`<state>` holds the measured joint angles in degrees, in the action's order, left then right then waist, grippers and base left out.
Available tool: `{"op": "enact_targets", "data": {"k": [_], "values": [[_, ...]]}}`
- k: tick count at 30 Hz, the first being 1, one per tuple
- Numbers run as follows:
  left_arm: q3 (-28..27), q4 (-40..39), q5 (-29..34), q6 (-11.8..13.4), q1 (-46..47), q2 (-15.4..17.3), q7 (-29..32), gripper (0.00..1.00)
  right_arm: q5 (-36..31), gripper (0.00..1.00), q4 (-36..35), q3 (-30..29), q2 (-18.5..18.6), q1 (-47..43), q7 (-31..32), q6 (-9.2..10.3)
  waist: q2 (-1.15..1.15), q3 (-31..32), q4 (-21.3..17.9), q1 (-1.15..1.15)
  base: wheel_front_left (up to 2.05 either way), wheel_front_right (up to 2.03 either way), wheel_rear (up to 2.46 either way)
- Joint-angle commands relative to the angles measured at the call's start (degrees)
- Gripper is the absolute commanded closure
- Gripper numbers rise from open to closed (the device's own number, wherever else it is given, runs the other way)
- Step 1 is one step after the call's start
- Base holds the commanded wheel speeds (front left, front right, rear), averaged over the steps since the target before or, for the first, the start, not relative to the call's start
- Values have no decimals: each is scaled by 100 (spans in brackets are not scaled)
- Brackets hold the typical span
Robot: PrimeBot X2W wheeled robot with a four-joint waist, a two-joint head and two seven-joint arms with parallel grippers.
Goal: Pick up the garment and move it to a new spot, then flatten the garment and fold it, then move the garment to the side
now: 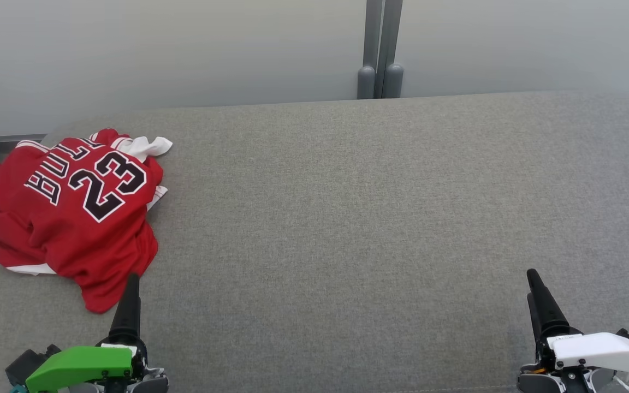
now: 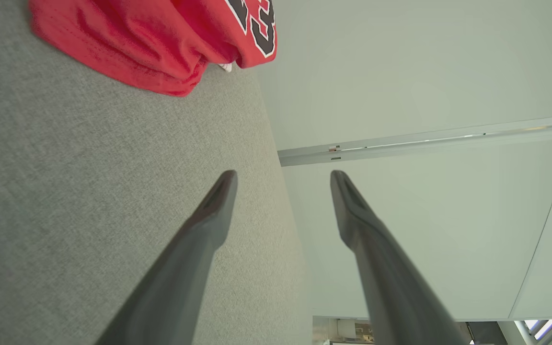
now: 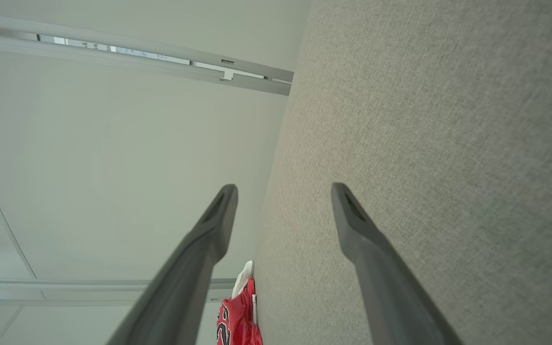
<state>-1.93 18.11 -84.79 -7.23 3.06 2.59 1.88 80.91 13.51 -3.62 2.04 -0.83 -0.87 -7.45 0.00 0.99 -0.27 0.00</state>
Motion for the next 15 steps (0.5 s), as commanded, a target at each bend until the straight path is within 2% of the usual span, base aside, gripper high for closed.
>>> {"op": "enact_targets", "data": {"k": [1,10,15], "values": [[-34,-121,329,18,19,46,-83,0,-274,0,-31,32,38,162,-79,-2,0,10,0,0,0,0,0],[30,-176,1367,161,-18,31,-301,0,-1121,0,60,84,46,259,-261,-2,0,34,-2,0,0,0,0],[144,-174,1938,185,3,60,-415,0,-1810,0,150,149,51,337,-353,-2,0,46,-5,0,0,0,0]]}}
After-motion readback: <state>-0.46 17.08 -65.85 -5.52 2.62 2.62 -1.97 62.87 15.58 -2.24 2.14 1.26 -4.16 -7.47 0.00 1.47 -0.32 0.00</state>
